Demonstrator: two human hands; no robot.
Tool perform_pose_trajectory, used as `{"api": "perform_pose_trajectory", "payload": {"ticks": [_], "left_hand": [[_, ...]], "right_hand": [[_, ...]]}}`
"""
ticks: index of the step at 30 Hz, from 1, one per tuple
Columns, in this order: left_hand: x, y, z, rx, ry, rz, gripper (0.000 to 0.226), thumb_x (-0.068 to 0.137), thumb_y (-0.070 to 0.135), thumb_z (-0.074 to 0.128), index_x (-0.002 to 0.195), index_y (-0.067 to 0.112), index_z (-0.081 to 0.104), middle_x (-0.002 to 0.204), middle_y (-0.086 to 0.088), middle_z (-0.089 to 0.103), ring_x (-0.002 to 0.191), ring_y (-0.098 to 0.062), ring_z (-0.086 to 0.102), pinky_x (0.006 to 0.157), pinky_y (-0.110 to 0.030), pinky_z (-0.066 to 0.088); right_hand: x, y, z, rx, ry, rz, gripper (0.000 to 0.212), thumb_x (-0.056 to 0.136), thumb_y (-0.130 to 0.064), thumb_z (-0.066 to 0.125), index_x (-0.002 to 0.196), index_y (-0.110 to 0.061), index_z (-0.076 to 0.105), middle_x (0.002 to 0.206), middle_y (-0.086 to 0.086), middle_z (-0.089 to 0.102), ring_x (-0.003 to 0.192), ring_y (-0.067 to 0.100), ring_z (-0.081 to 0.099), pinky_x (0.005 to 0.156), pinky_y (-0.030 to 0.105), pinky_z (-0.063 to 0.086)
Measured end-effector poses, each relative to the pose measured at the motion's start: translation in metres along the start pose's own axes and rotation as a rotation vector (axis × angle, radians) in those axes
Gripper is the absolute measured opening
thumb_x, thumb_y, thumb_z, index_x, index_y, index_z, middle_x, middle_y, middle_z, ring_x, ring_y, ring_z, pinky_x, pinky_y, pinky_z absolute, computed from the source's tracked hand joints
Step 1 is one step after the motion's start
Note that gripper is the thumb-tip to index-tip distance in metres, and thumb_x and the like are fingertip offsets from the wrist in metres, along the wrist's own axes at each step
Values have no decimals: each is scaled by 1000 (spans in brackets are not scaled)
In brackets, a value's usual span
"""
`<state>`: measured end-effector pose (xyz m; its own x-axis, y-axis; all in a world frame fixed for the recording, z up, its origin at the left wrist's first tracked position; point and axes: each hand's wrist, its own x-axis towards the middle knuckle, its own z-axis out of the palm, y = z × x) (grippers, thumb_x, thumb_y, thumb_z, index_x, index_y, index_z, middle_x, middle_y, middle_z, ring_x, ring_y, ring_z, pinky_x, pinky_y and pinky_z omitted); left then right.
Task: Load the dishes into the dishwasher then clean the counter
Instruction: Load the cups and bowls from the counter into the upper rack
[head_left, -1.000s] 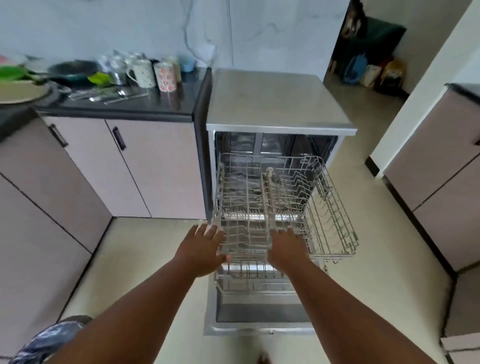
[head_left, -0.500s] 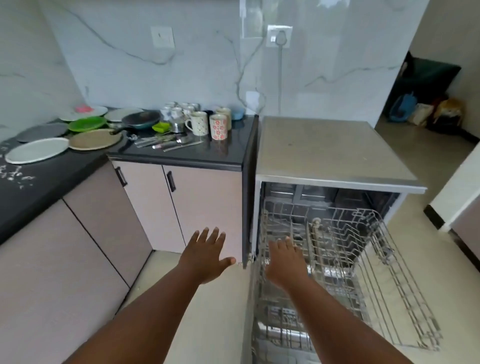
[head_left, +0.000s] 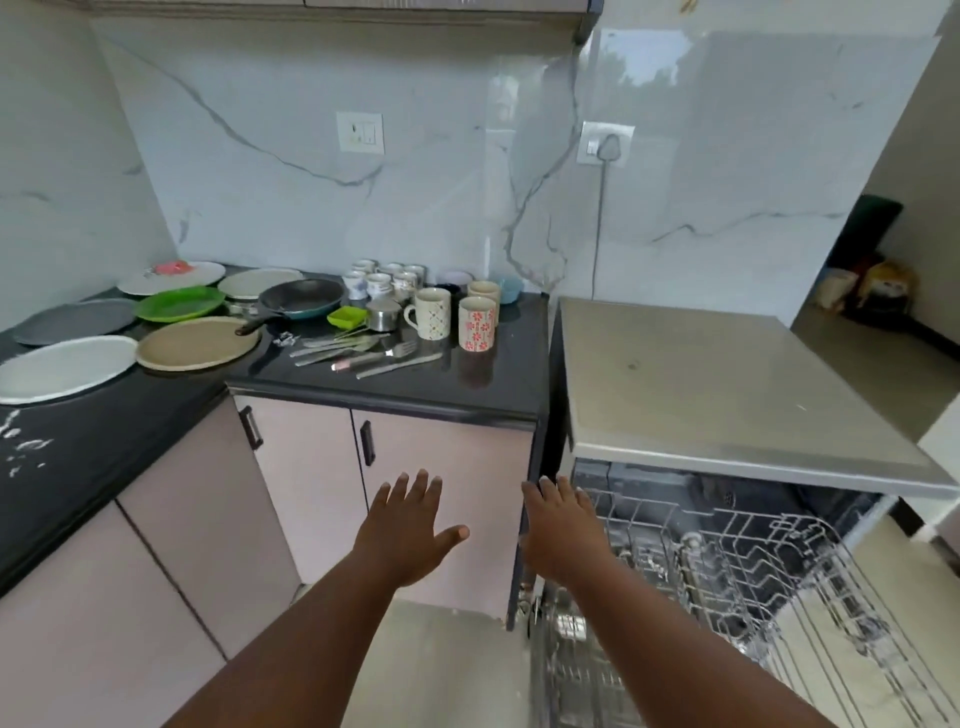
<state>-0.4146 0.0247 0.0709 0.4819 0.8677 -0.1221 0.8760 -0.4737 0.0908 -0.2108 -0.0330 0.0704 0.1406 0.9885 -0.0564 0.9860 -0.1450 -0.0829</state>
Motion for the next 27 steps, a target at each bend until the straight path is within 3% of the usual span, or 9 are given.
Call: {"api": "perform_pose_trajectory", "payload": {"ticks": [3, 5, 7, 14, 27], "left_hand": [[44, -42, -21, -9, 37, 28, 125, 54, 88, -24, 155, 17, 0, 163, -7, -4, 149, -28, -3, 120, -43, -1], [73, -70, -39, 23, 78, 53, 97, 82, 80, 5, 155, 16, 1, 163, -8, -3, 149, -28, -3, 121, -44, -1], [98, -93, -57, 31, 94, 81, 85, 93, 68, 24, 155, 15, 0, 163, -8, -5, 149, -28, -5, 120, -43, -2], [163, -139, -88, -56, 111, 109, 87, 93, 68, 28, 155, 15, -2, 163, -8, -5, 149, -26, -6, 120, -43, -1], [303, -165, -107, -230, 106, -2, 100, 90, 69, 39, 153, 12, -12, 162, -10, -12, 149, -23, -7, 121, -39, 0]], "right_hand": [[44, -26, -15, -7, 36, 37, 69, 96, -29, 49, 153, -16, 13, 161, 10, 16, 150, 30, 3, 120, 47, 8], [76, -45, -26, 9, 62, 68, 69, 96, -33, 49, 153, -16, 14, 161, 10, 15, 150, 29, 2, 120, 47, 8], [103, -64, -35, 26, 81, 91, 71, 96, -36, 48, 155, -16, 13, 162, 9, 12, 150, 28, 1, 121, 45, 7], [163, -99, -59, 79, 125, 138, 72, 97, -38, 48, 156, -20, 11, 163, 7, 9, 151, 27, -4, 120, 44, 5], [311, -68, -66, 350, 245, 291, 74, 94, -40, 56, 153, -20, 17, 162, 5, 17, 150, 25, 9, 119, 43, 16]]}}
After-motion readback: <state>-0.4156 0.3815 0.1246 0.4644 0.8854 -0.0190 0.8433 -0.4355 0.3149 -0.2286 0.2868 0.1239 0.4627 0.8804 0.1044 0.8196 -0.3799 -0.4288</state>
